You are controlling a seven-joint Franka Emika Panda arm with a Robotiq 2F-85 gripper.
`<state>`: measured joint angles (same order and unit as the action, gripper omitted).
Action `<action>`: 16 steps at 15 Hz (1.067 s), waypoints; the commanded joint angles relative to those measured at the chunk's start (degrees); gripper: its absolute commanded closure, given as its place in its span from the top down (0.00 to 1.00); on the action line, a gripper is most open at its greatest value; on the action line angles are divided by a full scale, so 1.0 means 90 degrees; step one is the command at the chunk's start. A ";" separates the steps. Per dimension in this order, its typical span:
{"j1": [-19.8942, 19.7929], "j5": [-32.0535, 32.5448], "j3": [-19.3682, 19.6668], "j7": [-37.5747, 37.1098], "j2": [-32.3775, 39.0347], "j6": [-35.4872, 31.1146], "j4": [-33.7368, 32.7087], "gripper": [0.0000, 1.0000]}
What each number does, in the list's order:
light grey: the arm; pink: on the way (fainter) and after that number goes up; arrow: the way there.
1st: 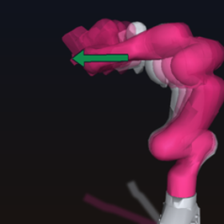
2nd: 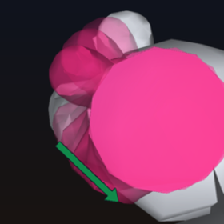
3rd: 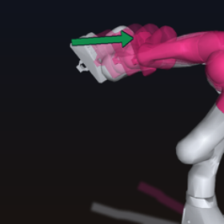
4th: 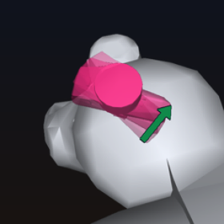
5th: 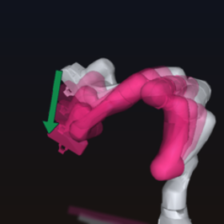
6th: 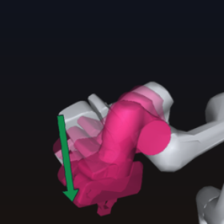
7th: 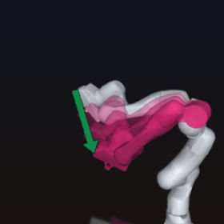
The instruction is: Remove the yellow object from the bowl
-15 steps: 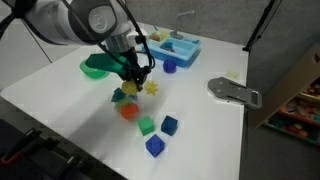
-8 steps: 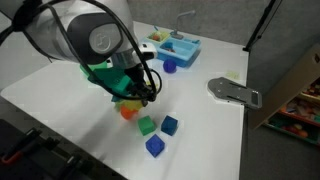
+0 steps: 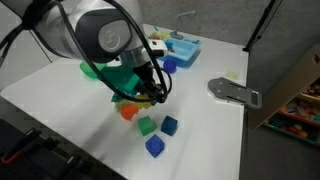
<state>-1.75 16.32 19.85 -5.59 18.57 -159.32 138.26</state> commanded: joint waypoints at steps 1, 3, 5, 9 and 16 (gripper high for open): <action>-0.0074 0.0047 -0.0037 -0.0205 0.0213 0.0015 -0.0429 0.11; -0.0099 -0.0007 -0.0074 -0.0204 0.0414 0.0004 -0.0608 0.11; -0.0089 -0.0032 -0.0079 -0.0234 0.0616 0.0024 -0.0750 0.11; -0.0023 -0.0066 -0.0132 -0.0202 0.0779 0.0127 -0.0862 0.59; 0.0105 -0.0346 -0.0672 -0.0058 -0.0054 0.0493 -0.0571 1.00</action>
<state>-0.73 15.48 16.64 -6.75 23.29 -158.26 131.63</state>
